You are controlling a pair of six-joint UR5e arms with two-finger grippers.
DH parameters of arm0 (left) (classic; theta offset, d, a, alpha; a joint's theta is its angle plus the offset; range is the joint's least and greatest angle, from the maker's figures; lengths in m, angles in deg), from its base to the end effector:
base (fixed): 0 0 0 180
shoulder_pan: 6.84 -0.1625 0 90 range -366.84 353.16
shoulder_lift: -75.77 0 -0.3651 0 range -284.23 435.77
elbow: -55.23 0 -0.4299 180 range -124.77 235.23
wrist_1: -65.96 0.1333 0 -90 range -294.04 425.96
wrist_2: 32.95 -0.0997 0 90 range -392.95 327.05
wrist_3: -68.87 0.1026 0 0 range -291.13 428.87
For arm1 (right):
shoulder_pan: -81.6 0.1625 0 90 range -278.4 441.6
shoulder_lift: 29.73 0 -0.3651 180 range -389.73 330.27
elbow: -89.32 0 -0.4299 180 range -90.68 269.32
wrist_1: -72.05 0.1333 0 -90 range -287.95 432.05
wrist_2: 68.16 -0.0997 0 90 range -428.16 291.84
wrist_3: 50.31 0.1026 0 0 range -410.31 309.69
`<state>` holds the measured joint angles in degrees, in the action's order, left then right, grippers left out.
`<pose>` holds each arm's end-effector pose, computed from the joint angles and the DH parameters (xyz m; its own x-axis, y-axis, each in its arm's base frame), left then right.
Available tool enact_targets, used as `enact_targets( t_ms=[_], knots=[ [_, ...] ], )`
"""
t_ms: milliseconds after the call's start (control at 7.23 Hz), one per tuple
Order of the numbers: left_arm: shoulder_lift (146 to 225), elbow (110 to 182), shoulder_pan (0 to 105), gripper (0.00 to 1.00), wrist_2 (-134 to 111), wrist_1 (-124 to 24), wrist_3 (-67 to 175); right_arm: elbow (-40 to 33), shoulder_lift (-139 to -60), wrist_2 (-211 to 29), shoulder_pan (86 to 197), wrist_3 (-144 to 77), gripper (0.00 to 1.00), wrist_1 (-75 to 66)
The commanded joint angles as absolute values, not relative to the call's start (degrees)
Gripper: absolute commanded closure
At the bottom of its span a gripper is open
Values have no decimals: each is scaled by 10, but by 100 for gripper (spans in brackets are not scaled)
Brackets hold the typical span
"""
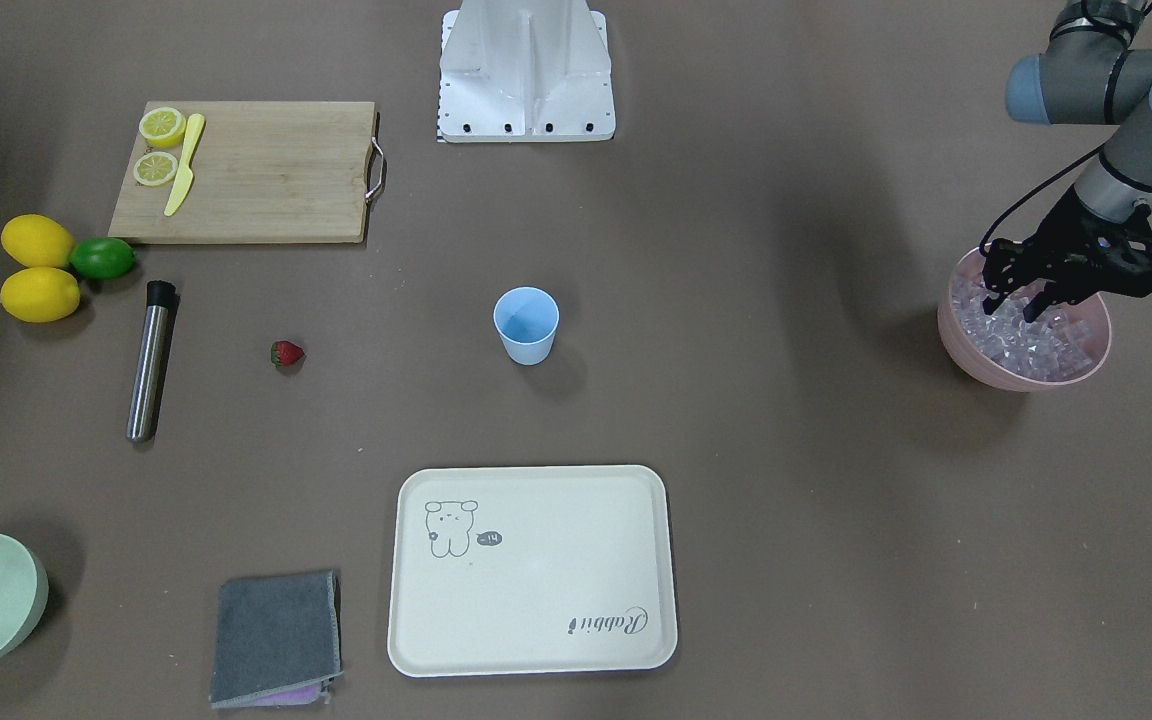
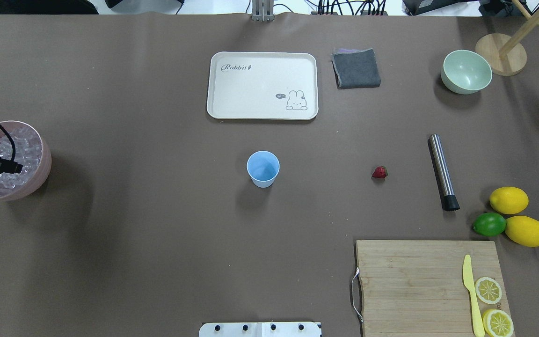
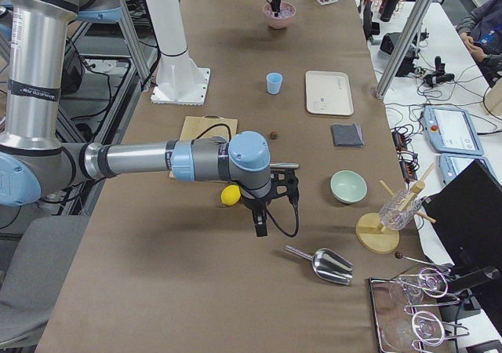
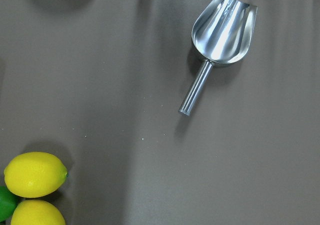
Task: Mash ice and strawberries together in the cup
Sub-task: 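Lower the left gripper into the bowl and grasp an ice cube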
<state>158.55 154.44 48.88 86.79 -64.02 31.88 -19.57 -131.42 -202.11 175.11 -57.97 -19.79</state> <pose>0.2234 -0.4740 0.5093 0.6758 0.2399 -0.6970 -0.0152 0.9499 0.3122 0.0901 -0.4540 0.5304 0.7242 -0.1529 0.6724 0.0359 0.9821 0.1847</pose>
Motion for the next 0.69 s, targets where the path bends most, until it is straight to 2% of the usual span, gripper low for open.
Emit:
enact_targets(
  t_ms=[0,553],
  knots=[
    [1581,1547,484,48,868,-640,319,-196,-1314,-2021,1751,-580,0,-198],
    [1582,1546,479,52,868,-640,319,-195,-1314,-2021,1751,-580,0,-198]
  ],
)
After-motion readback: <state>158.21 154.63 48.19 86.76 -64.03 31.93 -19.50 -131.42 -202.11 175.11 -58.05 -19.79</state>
